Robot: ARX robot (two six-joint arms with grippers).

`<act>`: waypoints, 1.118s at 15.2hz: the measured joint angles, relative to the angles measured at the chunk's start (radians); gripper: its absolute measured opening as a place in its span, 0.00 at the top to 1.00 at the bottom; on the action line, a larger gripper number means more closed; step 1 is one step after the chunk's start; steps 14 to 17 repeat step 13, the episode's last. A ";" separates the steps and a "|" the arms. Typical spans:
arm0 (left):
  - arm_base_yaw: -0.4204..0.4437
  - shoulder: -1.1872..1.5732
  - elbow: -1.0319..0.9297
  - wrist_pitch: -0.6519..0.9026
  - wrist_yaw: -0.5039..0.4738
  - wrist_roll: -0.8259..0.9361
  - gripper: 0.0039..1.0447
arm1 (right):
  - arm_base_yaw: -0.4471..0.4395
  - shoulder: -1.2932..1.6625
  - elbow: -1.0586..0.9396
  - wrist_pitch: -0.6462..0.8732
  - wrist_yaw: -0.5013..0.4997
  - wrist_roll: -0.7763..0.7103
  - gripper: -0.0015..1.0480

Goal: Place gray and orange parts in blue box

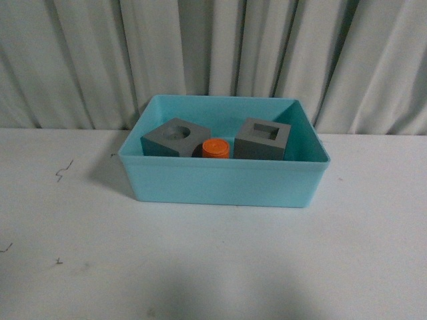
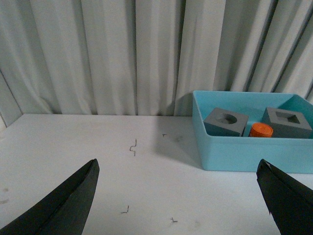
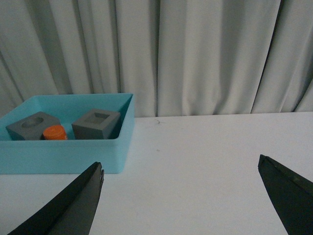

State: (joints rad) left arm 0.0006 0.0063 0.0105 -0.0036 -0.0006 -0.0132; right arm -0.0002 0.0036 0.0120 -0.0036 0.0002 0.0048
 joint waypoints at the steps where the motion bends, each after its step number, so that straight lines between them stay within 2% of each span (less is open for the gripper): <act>1: 0.000 0.000 0.000 0.000 0.000 0.000 0.06 | 0.000 0.000 0.000 0.000 0.000 0.000 0.06; 17: 0.000 0.000 0.000 0.000 0.000 0.000 0.06 | 0.000 0.000 0.000 0.000 0.000 0.000 0.06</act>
